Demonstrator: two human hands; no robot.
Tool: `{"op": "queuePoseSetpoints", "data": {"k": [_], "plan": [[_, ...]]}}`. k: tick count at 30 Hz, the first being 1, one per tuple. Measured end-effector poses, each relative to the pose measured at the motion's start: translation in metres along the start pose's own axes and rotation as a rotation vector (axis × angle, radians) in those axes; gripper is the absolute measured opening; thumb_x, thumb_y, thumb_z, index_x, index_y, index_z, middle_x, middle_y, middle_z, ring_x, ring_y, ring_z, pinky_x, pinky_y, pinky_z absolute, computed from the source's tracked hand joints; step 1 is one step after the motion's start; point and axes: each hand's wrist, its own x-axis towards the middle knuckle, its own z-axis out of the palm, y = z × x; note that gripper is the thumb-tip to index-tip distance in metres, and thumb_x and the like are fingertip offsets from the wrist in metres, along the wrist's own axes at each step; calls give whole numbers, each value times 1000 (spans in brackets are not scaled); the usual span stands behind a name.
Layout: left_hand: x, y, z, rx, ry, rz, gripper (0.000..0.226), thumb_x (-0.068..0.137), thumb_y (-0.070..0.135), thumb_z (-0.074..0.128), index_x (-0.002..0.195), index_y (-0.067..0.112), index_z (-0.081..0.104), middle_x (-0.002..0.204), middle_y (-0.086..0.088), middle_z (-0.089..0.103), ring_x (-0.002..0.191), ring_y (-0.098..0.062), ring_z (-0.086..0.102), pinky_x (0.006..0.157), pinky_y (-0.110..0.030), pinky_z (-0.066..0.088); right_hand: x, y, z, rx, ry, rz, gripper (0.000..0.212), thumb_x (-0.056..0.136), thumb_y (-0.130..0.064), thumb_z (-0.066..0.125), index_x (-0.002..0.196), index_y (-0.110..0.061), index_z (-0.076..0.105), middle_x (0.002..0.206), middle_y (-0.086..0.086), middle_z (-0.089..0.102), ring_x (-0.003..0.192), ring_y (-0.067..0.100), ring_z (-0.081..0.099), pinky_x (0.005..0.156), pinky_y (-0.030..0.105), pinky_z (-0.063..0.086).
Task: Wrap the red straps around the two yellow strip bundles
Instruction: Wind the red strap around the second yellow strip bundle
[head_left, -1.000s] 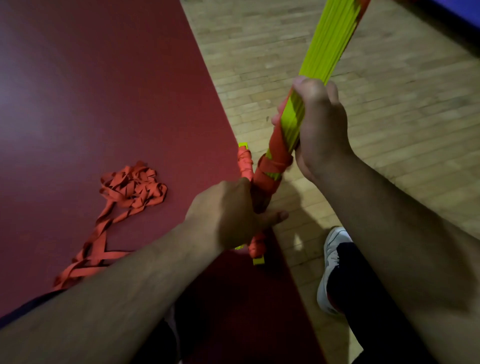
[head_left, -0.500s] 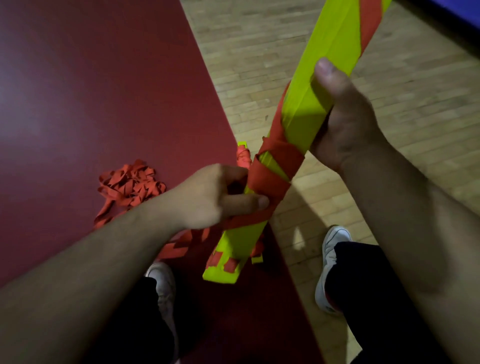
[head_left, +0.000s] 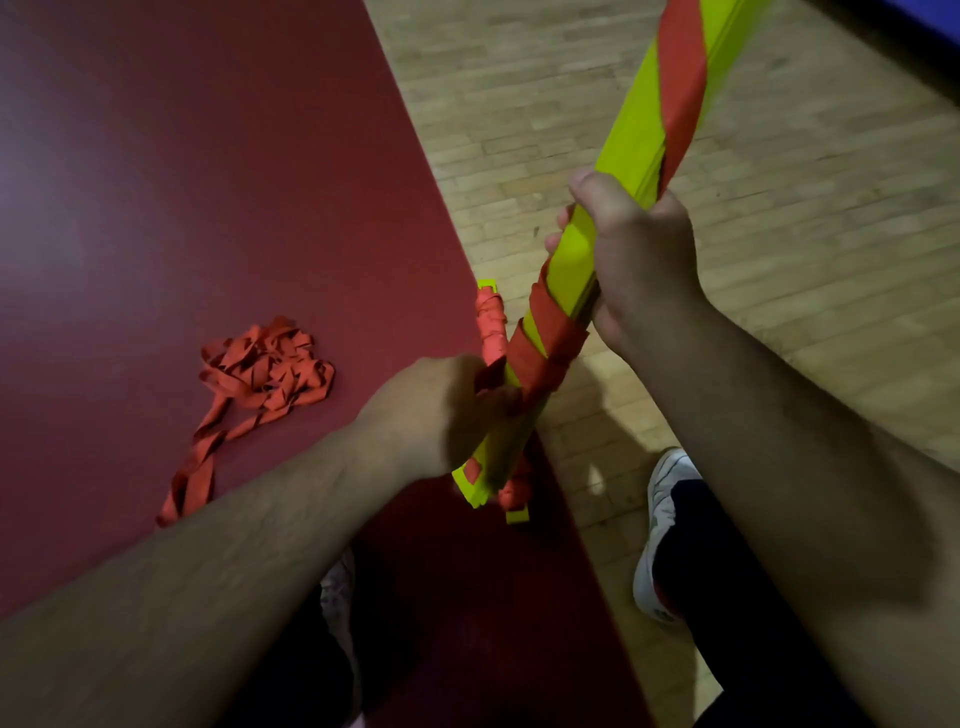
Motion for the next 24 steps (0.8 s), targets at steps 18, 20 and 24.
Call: {"op": "queuePoseSetpoints", "data": {"k": [18,20,24], "plan": [[-12,-3,-10,-133,115,256,48,78,47,78,48,31,45,41,10,46,34,-2,40,40,-16,20,-8,-5,-7,10,-606,-21,74,47,-51,95,104,-16,64,86,-4,70,85,16,68,83,44,54],[-16,-2,-17,-191,-3,324,32,79,42,78,56,46,55,45,15,49,37,3,40,41,-12,23,-6,-10,-14,117,-858,100,80,57,-45,93,123,-14,58,104,11,70,99,29,68,93,50,52],[-18,-5,-11,-213,-36,338,31,76,55,67,61,32,52,48,8,51,43,-2,46,46,-16,30,-11,-10,-16,103,-851,102,39,84,-11,69,121,-14,58,95,13,73,89,33,72,87,50,55]]}}
